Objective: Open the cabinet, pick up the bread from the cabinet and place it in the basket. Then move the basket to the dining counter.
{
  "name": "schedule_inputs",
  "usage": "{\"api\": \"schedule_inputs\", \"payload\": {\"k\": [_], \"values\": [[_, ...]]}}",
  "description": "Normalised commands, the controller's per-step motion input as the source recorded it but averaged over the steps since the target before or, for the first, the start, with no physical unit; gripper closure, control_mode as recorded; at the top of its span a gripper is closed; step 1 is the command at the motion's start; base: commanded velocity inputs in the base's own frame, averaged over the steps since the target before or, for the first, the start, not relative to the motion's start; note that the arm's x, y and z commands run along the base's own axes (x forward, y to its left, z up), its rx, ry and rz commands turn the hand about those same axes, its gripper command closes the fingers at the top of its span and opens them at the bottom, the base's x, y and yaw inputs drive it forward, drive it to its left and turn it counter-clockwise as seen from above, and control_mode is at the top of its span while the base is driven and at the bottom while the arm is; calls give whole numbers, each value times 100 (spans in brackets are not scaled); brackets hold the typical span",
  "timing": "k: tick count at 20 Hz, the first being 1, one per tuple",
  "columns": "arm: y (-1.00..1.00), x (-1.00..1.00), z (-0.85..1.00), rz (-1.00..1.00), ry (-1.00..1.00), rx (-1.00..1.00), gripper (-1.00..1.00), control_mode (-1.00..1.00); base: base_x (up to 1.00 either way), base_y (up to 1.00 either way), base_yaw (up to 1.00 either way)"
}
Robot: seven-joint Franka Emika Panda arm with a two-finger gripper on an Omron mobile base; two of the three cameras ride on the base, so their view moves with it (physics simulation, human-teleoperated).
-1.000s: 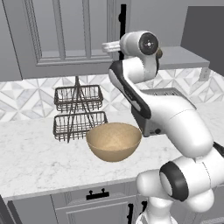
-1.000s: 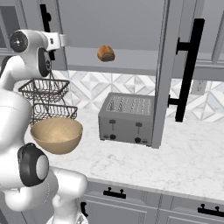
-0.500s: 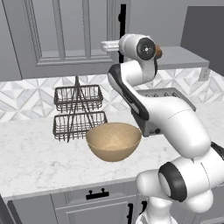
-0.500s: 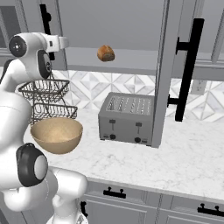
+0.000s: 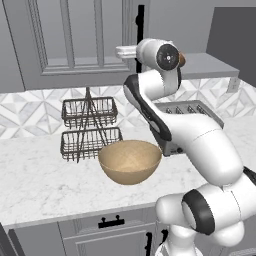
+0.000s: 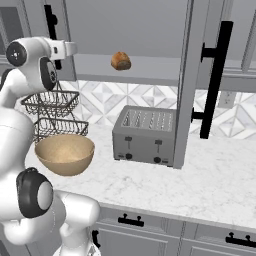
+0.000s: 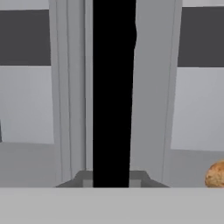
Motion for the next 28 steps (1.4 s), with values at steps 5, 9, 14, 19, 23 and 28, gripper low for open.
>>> {"api": "schedule_inputs", "payload": {"k": [5, 9, 14, 19, 23, 28], "values": [[57, -100, 36, 0, 6, 0, 100, -100, 0, 0, 0], [66, -100, 23, 0, 17, 0, 100, -100, 0, 0, 0], [84, -100, 8, 0, 28, 1, 100, -100, 0, 0, 0], [99, -100, -17, -2, 14, 0, 100, -100, 0, 0, 0], [100, -100, -26, -6, 15, 0, 100, -100, 0, 0, 0], [45, -100, -12, -2, 7, 12, -100, -100, 0, 0, 0]]}}
